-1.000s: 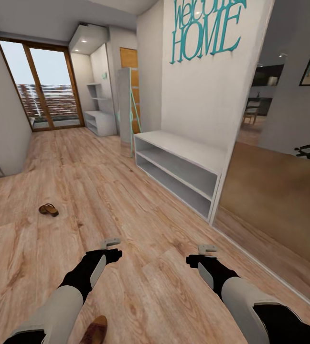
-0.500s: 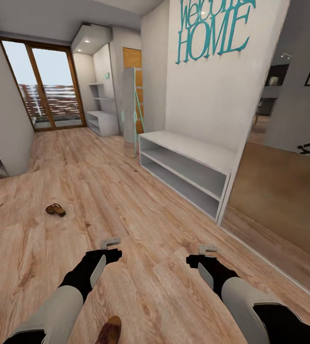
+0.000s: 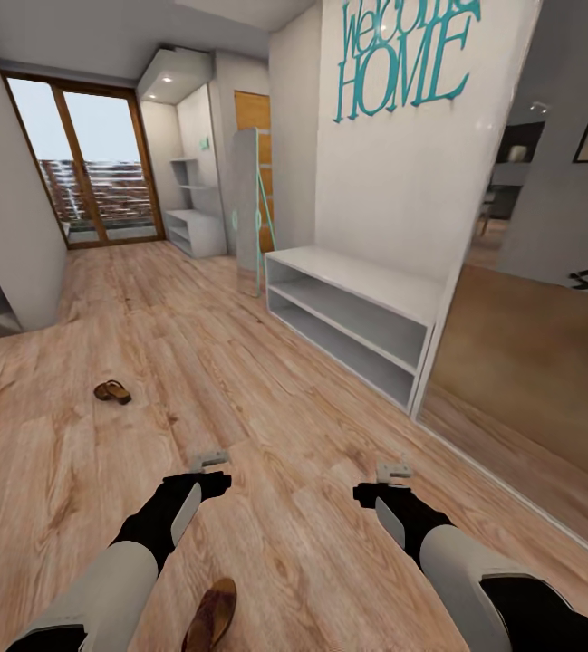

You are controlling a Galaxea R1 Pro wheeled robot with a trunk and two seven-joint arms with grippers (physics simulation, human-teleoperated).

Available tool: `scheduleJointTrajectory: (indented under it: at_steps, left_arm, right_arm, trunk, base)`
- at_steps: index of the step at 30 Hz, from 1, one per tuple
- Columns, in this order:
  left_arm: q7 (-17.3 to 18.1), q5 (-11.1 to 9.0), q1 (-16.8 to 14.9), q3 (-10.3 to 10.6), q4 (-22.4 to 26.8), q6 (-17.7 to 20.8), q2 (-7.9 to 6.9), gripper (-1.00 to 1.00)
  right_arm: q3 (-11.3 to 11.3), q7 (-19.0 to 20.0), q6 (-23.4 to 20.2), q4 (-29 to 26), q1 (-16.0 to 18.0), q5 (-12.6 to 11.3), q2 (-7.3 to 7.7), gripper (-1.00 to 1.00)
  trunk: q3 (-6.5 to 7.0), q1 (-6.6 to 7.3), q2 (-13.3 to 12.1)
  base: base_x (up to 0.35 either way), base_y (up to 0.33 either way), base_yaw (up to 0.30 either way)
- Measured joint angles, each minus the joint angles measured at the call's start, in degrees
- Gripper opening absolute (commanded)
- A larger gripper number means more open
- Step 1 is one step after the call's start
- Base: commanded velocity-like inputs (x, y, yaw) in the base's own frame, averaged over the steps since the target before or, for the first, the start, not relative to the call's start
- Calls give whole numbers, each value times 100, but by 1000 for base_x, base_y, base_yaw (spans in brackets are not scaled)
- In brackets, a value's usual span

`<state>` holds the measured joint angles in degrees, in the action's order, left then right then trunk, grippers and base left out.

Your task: Pick up the two gym shoes and the two sandals from the corridor floor and place them onto the hallstand (shoe rack) in the corridor, making sure they are on the rack and not on the floor. Arrange them so the two gym shoes are next to each other and the two sandals are next to each other.

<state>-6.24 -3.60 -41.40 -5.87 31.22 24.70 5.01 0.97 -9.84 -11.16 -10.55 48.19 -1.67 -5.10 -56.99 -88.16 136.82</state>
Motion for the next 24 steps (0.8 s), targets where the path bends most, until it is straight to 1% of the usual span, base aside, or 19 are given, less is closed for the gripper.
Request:
scheduleJointTrajectory:
  at_steps: [9, 18, 24]
  left_arm:
    - [0, 0, 0, -2, 1, 0, 0, 100]
    - [0, 1, 0, -2, 5, 0, 0, 100]
    - [0, 1, 0, -2, 6, 0, 0, 100]
  right_arm:
    - [0, 0, 0, 2, 2, 0, 0, 100]
    - [0, 0, 0, 0, -1, 0, 0, 100]
    - [0, 0, 0, 0, 1, 0, 0, 100]
  trunk:
    - [0, 0, 0]
    - [0, 0, 0]
    - [0, 0, 0]
  base:
    - [-50, 2, -21]
    - [-10, 0, -156]
    - [-3, 0, -61]
